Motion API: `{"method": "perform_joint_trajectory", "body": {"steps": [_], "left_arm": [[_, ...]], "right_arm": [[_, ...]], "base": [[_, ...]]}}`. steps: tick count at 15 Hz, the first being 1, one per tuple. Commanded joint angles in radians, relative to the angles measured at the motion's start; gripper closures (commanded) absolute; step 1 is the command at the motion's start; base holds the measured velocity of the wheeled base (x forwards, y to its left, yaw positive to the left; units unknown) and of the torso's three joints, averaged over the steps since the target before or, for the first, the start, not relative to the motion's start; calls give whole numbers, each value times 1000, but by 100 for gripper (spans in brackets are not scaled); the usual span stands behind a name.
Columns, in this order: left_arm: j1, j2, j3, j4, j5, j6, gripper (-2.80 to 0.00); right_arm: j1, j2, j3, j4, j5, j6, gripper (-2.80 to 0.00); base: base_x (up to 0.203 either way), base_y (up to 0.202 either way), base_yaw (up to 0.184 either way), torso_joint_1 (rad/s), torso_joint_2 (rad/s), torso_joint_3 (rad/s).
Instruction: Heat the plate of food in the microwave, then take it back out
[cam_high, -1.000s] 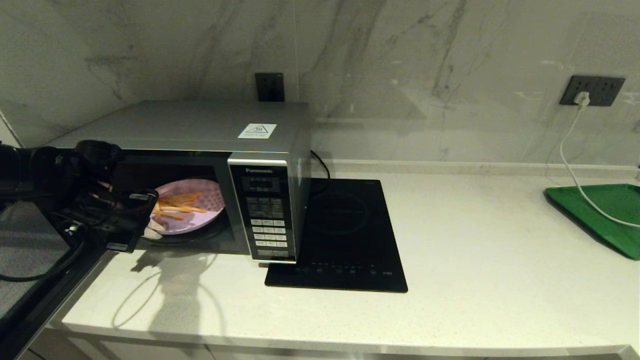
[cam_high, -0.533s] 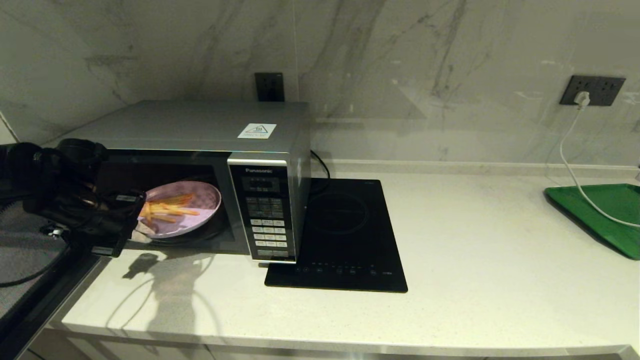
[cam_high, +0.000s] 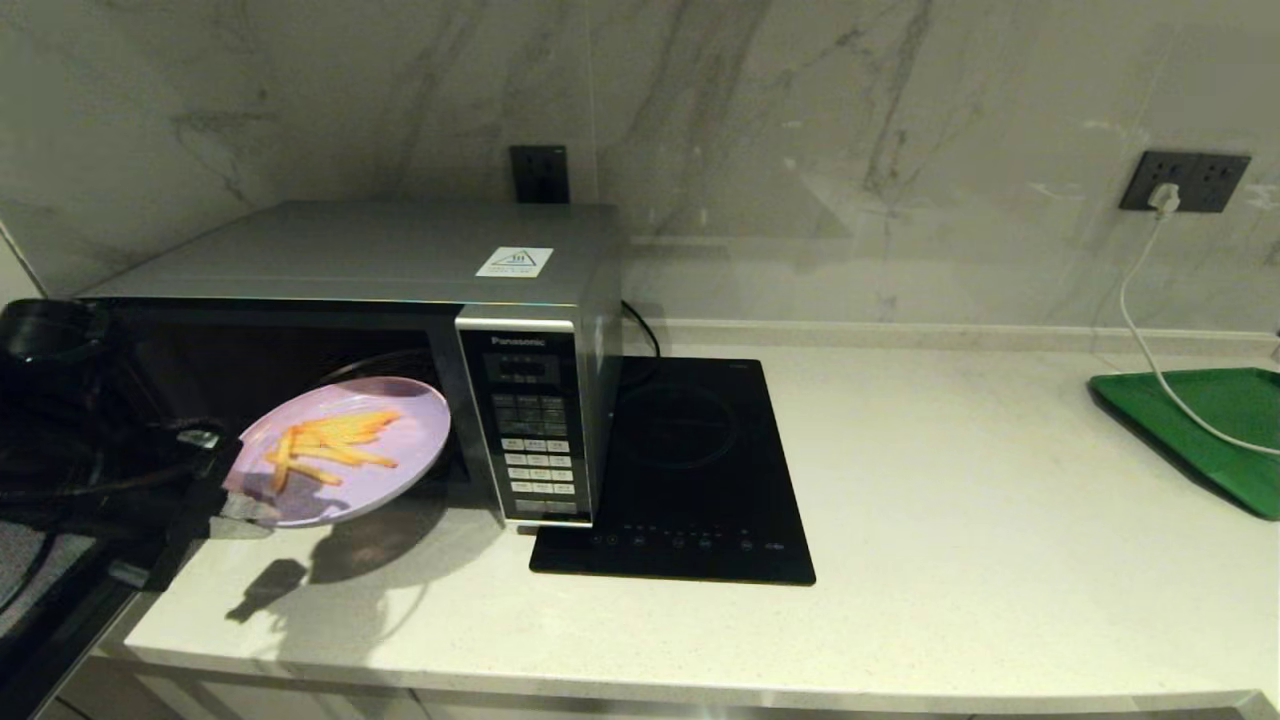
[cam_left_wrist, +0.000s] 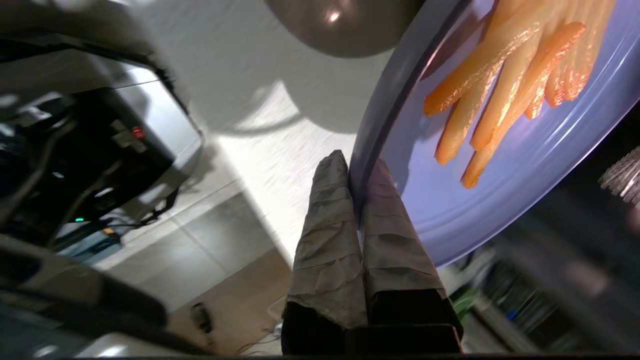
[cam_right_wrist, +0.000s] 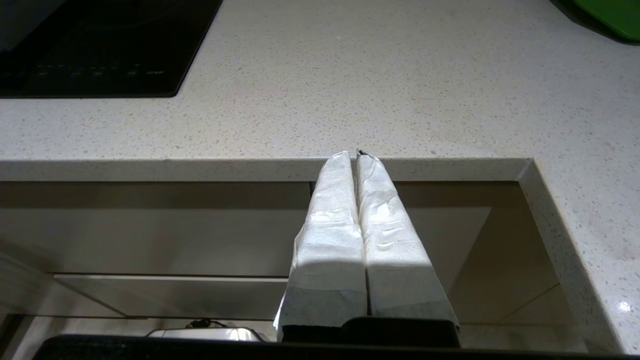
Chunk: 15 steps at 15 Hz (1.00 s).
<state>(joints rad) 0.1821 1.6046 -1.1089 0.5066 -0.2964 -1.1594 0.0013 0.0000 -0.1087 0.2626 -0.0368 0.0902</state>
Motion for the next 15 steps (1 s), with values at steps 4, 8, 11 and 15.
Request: {"method": "perform_joint_trajectory", "body": {"steps": [4, 8, 11, 15], "left_arm": [[26, -371, 336, 11, -16, 166, 0], [-88, -479, 430, 73, -49, 240, 0], [-269, -463, 404, 89, -68, 215, 0], [-532, -259, 304, 65, 32, 148, 0]], "right_arm": [[0, 0, 0, 1, 0, 0, 0], [0, 0, 0, 1, 0, 0, 0], [0, 0, 0, 1, 0, 0, 0], [0, 0, 0, 1, 0, 0, 0]], "base": [[0, 0, 0, 0, 0, 0], [0, 0, 0, 0, 0, 0], [0, 0, 0, 0, 0, 0], [0, 0, 0, 0, 0, 0]]}}
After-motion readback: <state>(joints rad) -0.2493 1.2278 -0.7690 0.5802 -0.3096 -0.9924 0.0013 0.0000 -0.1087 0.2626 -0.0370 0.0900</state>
